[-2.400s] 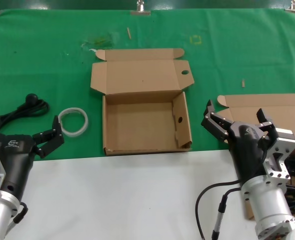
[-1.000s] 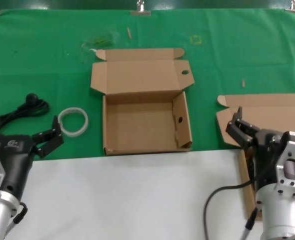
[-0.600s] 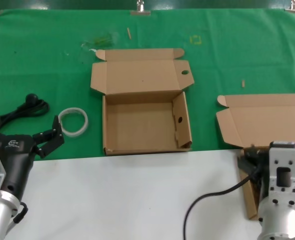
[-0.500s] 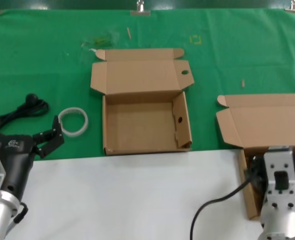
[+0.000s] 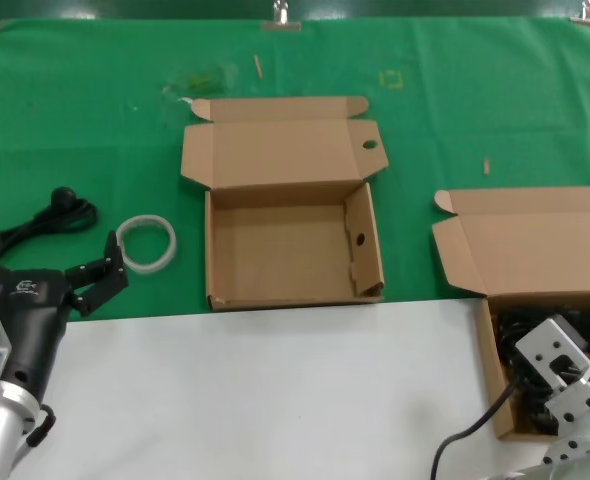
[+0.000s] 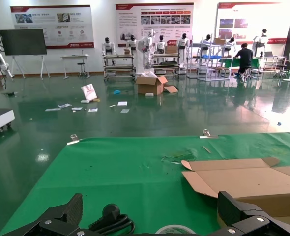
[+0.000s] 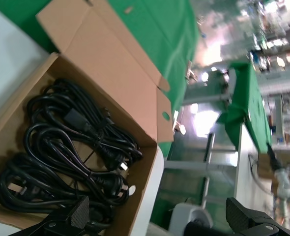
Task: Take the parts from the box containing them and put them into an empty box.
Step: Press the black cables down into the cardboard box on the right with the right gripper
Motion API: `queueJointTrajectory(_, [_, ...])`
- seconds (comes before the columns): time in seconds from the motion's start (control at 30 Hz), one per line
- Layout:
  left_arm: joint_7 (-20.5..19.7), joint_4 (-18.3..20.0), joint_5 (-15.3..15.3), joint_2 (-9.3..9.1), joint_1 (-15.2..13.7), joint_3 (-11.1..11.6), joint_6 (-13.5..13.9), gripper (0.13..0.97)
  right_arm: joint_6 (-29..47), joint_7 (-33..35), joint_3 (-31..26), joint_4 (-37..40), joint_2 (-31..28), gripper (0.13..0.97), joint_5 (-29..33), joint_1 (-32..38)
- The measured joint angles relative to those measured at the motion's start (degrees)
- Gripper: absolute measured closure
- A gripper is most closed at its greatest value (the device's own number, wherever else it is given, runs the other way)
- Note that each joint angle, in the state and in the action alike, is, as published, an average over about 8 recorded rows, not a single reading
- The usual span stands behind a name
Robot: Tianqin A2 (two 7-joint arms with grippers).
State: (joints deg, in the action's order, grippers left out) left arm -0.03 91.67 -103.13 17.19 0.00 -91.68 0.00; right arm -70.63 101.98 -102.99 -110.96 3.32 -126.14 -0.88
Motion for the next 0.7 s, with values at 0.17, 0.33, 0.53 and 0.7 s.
queueJointTrajectory(0.17, [0.0,0.0,0.0,0.0,0.0,0.0,0.0,0.132,2.2,8.3,1.9,2.5,0.0,0.129,-1.5,2.1])
queueJointTrajectory(0.33, [0.0,0.0,0.0,0.0,0.0,0.0,0.0,0.132,5.5,13.5,4.0,5.7,0.0,0.129,-2.6,3.8])
queueJointTrajectory(0.53, [0.0,0.0,0.0,0.0,0.0,0.0,0.0,0.132,9.4,16.8,6.1,9.5,0.0,0.129,-4.1,5.3])
queueJointTrajectory(0.7, [0.0,0.0,0.0,0.0,0.0,0.0,0.0,0.132,12.1,18.2,7.7,12.4,0.0,0.129,-5.5,6.1])
